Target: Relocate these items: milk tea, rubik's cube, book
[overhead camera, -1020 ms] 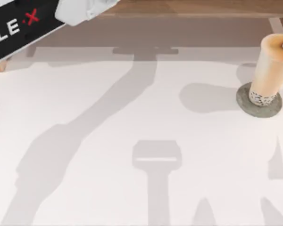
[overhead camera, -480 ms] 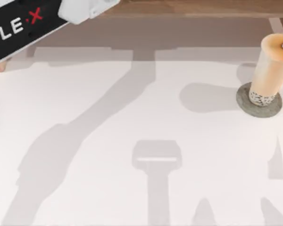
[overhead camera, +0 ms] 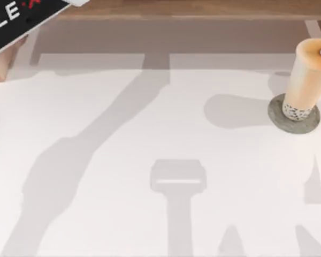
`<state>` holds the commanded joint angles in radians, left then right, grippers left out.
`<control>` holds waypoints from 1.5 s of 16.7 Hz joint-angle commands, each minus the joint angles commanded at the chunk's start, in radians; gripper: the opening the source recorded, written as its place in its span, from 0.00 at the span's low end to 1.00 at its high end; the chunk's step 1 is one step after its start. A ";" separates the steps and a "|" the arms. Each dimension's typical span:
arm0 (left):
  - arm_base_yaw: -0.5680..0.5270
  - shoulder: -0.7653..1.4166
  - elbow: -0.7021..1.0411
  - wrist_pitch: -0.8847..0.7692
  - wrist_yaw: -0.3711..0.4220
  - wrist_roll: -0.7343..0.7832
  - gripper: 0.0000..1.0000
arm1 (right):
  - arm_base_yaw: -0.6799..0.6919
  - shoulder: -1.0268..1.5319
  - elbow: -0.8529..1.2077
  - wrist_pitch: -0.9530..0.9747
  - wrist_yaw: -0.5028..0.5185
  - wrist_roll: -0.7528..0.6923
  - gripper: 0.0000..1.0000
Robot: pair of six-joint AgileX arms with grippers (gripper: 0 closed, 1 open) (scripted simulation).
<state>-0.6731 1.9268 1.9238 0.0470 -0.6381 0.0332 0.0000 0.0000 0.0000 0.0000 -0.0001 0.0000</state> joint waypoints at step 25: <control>0.071 0.403 0.587 -0.218 0.082 -0.020 0.53 | 0.000 0.000 0.000 0.000 0.000 0.000 1.00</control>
<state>-0.6016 2.3302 2.5108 -0.1710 -0.5566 0.0136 0.0000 0.0000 0.0000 0.0000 -0.0001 0.0000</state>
